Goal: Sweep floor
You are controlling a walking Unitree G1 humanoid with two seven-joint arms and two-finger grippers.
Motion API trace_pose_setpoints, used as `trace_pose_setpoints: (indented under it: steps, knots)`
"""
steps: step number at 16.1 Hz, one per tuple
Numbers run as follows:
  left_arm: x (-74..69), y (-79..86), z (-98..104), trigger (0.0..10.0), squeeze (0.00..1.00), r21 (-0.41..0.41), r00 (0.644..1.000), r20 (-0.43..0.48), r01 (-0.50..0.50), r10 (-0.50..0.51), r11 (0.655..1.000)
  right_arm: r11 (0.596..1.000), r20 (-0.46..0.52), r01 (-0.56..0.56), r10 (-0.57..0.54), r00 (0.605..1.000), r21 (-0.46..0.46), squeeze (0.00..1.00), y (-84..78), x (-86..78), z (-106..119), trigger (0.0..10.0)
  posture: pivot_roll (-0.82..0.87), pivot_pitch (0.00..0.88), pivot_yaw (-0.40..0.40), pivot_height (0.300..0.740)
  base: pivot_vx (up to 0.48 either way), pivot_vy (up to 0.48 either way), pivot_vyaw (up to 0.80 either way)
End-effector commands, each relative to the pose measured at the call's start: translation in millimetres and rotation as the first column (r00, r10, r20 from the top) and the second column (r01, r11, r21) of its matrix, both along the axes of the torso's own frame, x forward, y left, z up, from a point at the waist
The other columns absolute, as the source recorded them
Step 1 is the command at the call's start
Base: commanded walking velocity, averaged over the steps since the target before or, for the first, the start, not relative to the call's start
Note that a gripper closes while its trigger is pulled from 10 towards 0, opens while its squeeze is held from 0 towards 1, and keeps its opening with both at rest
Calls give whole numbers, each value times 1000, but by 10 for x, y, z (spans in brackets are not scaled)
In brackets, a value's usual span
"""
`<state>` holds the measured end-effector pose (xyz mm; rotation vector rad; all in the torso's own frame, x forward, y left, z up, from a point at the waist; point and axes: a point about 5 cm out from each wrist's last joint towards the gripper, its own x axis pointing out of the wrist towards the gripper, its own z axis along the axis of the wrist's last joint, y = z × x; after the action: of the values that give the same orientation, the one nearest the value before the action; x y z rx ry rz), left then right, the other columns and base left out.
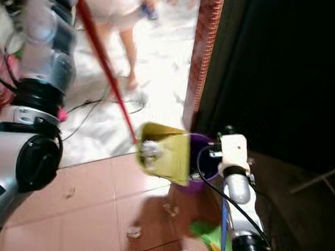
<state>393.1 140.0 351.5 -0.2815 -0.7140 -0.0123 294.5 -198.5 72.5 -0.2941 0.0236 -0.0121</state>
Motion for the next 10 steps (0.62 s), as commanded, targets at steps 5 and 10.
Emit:
trace_pose_setpoints:
  steps: [5,10]
  knots:
    - [-96,194,276,10000,0,-74,992,115,-50,58,996,999,-71,-37,34,997,-39,0,30,-76,-144,10000,-135,0,66,740,0,0,0]
    - [-80,85,248,10000,0,-66,992,115,-46,53,997,998,-75,-46,43,996,-35,0,49,-89,-155,10000,-142,0,71,740,0,0,0]
